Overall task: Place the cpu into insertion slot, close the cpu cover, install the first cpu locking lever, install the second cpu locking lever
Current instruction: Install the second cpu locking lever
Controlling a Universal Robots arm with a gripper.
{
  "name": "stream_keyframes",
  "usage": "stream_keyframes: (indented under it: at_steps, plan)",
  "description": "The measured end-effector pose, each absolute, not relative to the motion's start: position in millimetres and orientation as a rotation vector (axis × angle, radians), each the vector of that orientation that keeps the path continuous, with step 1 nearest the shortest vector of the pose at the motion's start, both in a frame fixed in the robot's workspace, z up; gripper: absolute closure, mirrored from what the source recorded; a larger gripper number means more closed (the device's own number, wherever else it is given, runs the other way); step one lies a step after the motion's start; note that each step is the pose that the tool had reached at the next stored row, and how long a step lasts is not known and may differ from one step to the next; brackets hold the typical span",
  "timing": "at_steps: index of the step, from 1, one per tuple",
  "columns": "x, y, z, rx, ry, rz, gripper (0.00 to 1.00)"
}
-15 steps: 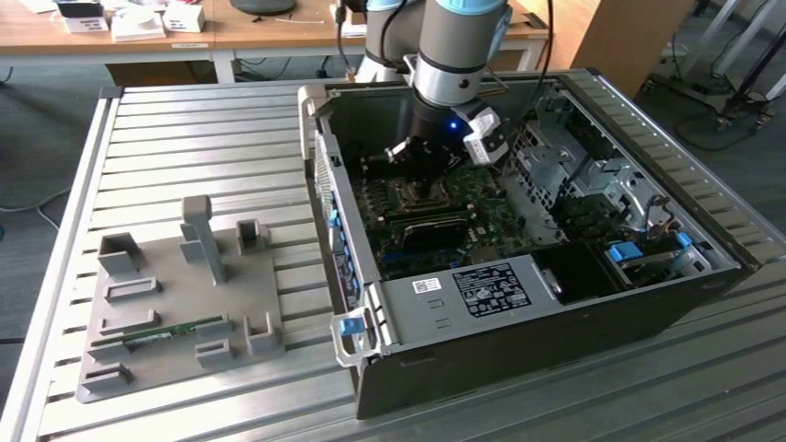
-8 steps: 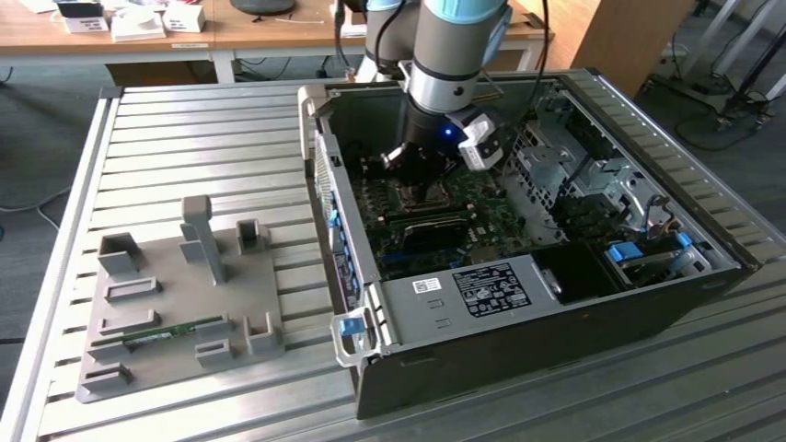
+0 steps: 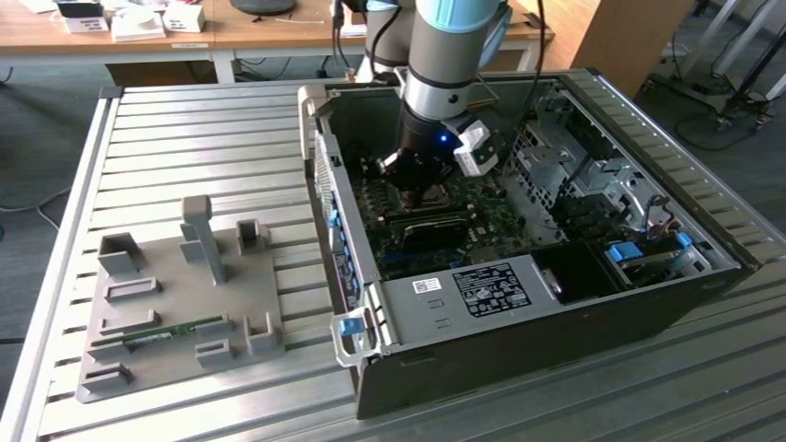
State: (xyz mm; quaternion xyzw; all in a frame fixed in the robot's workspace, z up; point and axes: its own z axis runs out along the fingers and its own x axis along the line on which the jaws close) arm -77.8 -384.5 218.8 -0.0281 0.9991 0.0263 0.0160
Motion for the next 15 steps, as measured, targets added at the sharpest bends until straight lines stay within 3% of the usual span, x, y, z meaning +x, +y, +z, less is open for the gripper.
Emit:
stream_keyframes:
  at_steps: [15]
  plan:
    - [-84.8,-384.6,210.4,-0.095,3.107,0.083,0.89]
